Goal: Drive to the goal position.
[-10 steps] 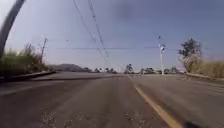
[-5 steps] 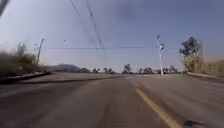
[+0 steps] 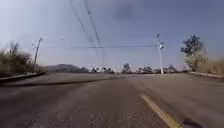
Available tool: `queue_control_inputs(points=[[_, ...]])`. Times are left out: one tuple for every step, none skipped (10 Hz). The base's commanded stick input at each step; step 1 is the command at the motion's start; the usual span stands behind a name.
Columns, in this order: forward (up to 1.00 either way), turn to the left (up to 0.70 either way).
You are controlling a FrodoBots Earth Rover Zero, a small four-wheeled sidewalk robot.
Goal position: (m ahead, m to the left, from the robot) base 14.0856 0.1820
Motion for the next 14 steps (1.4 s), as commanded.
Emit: queue_control_inputs(points=[[1.00, 0.00], [1.00, 0.00], [1.00, 0.00], [1.00, 0.00], [1.00, 0.00], [1.00, 0.00], [1.00, 0.00], [1.00, 0.00], [1.00, 0.00], [1.00, 0.00], [1.00, 0.00], [1.00, 0.00], [1.00, 0.00], [1.00, 0.00]])
